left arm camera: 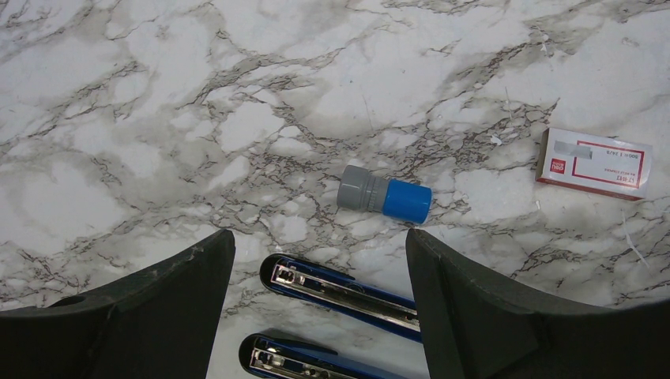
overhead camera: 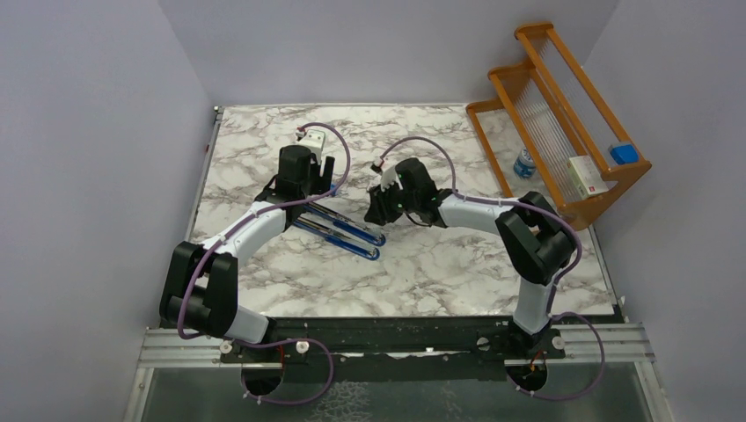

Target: Load the staples into the stapler

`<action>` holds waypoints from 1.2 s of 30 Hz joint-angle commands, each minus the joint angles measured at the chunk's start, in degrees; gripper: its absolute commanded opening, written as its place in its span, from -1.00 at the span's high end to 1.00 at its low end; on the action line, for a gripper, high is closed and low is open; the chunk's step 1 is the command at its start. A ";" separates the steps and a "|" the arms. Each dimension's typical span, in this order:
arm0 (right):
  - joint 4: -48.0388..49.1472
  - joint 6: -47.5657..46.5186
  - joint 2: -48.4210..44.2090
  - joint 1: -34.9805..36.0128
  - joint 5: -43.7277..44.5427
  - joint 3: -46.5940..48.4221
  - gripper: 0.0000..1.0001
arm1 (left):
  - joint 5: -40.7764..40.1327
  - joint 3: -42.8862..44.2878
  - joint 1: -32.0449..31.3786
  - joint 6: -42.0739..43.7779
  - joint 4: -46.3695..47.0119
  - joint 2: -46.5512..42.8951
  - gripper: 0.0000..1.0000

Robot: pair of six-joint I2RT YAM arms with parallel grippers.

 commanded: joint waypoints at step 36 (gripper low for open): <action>11.71 17.26 7.85 -5.14 -15.61 -2.79 0.20 | 1.28 -0.81 0.62 0.54 1.19 -0.54 -0.65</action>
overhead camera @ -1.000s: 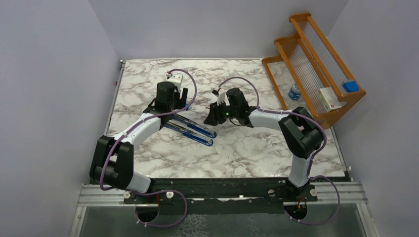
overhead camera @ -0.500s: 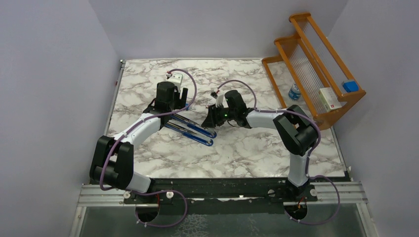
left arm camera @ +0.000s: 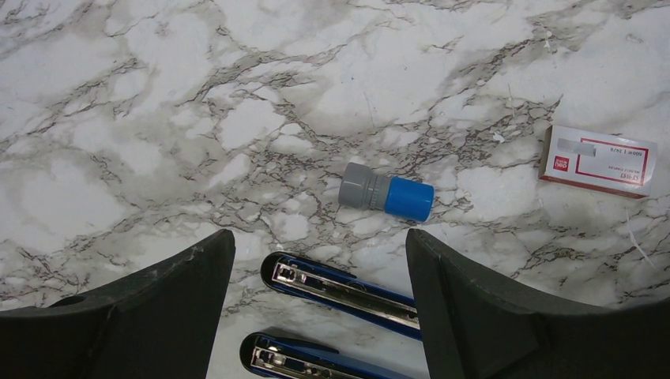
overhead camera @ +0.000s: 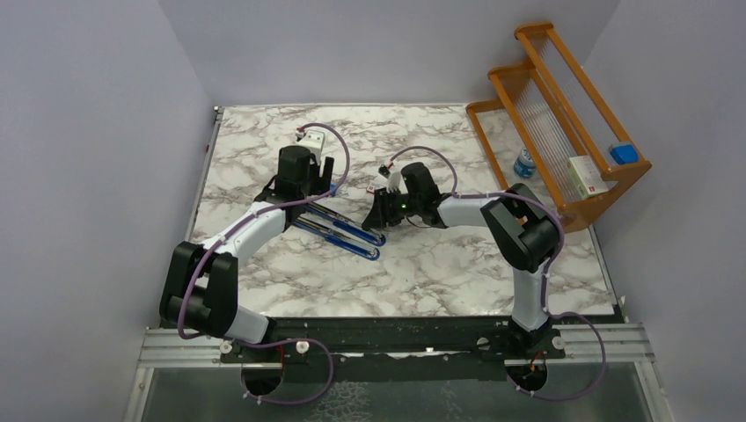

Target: Load the staples into the stapler

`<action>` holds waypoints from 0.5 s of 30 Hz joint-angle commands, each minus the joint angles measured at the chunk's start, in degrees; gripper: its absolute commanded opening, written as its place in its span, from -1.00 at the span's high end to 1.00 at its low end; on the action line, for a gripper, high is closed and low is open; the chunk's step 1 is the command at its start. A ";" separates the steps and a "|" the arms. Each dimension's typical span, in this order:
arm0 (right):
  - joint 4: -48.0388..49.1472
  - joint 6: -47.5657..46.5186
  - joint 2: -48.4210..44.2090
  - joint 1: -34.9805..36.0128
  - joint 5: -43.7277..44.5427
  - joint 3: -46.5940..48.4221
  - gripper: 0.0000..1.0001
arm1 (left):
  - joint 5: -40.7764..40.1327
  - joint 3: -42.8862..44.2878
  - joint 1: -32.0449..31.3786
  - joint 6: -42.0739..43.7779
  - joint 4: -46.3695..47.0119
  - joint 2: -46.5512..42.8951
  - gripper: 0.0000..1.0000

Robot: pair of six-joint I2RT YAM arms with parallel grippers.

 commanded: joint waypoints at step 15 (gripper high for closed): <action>2.38 0.27 0.62 -0.19 -3.00 -0.21 0.56 | 1.08 -0.59 0.55 0.51 1.13 -0.50 -0.65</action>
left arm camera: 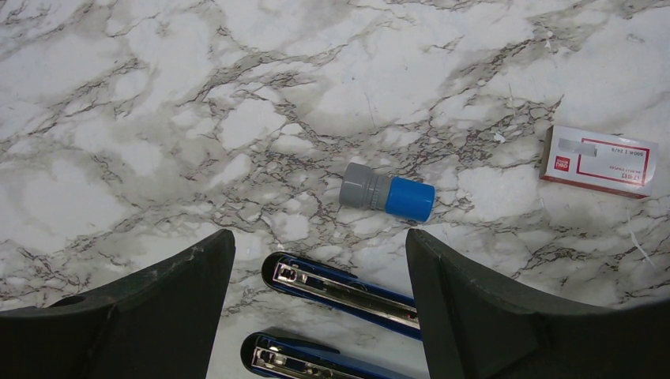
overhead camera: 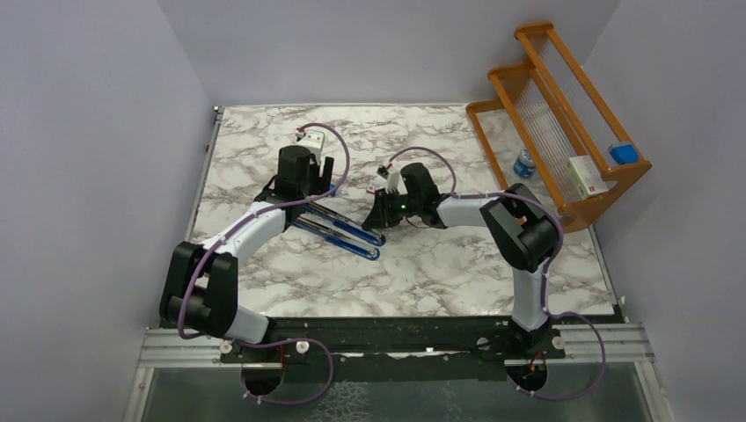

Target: Load the staples into the stapler

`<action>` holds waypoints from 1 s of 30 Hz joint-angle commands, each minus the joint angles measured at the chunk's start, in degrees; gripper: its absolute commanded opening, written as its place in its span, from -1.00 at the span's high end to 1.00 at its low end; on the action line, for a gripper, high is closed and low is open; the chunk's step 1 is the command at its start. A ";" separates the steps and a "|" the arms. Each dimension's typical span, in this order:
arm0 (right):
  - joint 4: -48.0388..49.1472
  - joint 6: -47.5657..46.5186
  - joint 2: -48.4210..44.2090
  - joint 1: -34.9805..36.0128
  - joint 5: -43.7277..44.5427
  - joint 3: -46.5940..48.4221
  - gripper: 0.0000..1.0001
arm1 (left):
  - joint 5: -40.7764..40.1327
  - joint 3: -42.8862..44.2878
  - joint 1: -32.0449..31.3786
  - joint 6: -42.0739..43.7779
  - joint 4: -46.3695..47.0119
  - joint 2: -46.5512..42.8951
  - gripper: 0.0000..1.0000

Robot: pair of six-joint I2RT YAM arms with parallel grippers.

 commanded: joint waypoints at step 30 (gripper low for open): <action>-2.28 -20.05 -11.89 12.21 30.97 -3.82 0.58 | 1.64 -0.76 0.38 0.08 1.41 -1.18 -0.65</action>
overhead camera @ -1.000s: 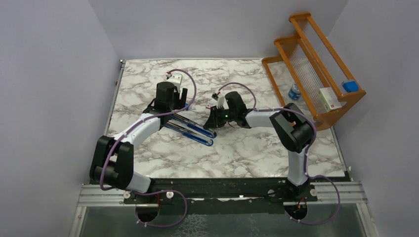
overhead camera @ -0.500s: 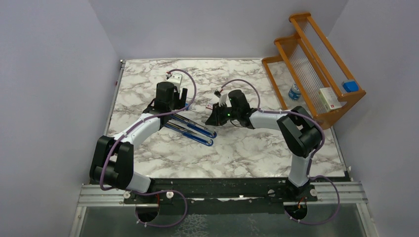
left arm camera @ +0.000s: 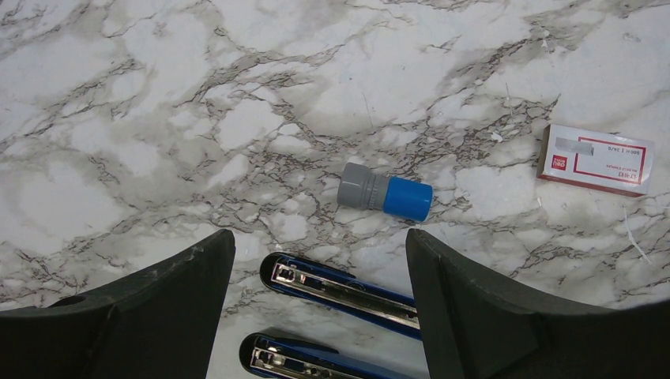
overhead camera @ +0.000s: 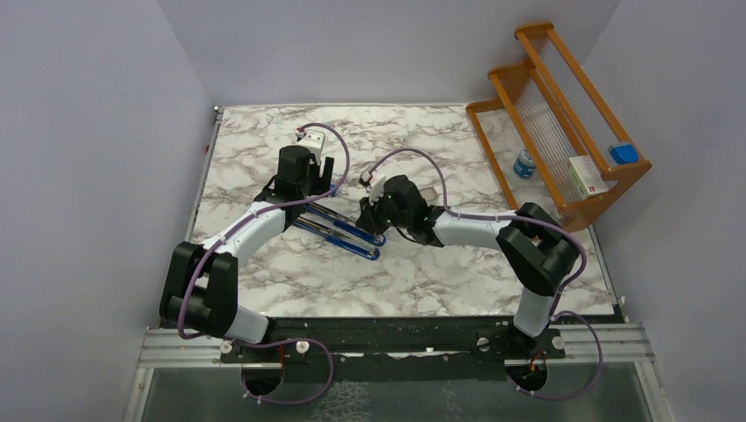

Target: Load the staples into the stapler

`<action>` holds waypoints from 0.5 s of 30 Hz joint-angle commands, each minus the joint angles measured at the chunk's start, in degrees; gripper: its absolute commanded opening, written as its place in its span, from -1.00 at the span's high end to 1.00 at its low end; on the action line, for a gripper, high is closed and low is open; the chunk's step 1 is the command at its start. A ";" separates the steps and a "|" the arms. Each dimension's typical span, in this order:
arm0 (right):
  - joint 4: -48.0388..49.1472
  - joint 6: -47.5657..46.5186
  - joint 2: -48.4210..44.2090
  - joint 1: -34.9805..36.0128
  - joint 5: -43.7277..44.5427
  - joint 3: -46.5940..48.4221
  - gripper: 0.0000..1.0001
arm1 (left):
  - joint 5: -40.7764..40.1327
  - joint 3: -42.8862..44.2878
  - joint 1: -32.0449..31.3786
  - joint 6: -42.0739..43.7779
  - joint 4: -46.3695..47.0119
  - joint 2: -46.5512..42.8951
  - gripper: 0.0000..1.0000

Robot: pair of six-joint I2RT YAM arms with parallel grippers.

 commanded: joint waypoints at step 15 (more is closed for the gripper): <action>-2.96 -8.12 -0.21 4.56 14.83 -0.27 0.59 | 1.20 -0.71 0.33 0.04 1.39 -1.05 -0.65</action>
